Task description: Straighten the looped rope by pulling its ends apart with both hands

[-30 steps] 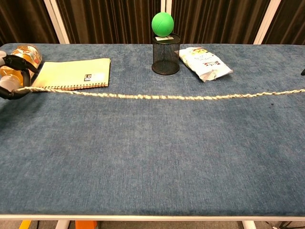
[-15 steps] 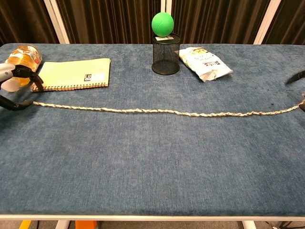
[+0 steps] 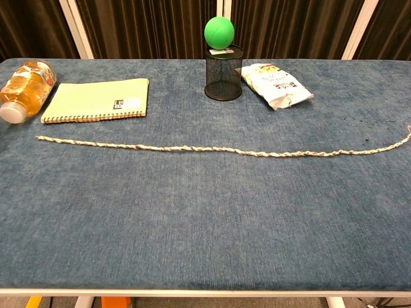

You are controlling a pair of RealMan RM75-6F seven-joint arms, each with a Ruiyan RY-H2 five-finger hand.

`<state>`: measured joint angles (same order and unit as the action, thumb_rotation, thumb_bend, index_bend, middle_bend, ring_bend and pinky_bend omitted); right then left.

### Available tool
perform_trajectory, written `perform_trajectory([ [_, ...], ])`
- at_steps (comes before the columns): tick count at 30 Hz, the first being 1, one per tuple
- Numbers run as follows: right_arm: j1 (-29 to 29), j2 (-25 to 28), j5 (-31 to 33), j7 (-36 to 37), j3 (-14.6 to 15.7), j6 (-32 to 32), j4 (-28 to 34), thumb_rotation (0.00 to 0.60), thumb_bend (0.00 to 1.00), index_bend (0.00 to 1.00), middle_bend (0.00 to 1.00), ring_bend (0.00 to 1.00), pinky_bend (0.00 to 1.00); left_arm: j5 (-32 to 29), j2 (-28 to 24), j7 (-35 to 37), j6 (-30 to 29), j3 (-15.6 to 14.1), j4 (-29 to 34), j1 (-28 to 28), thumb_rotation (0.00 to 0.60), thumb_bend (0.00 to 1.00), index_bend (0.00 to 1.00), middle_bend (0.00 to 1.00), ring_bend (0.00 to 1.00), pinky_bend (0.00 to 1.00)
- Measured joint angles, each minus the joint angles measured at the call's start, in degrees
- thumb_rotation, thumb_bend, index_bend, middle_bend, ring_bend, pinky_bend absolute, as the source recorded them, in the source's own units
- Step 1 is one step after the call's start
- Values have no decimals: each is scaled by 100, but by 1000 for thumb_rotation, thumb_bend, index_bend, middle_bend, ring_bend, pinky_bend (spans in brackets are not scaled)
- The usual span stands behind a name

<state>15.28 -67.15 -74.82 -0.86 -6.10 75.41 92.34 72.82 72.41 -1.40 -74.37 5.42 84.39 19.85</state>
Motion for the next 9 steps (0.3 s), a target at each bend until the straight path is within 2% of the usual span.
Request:
perform_trajectory([
  [4,-400,321,-343,122,173,516,302,600,308,29,72,0,0,109,-348,-93,-557,-94,395,-441,600,183,172,130,24,17],
  [9,-754,461,-662,168,359,937,546,600,313,36,72,0,0,278,-624,-259,-1202,-272,945,-953,600,177,182,129,24,17],
])
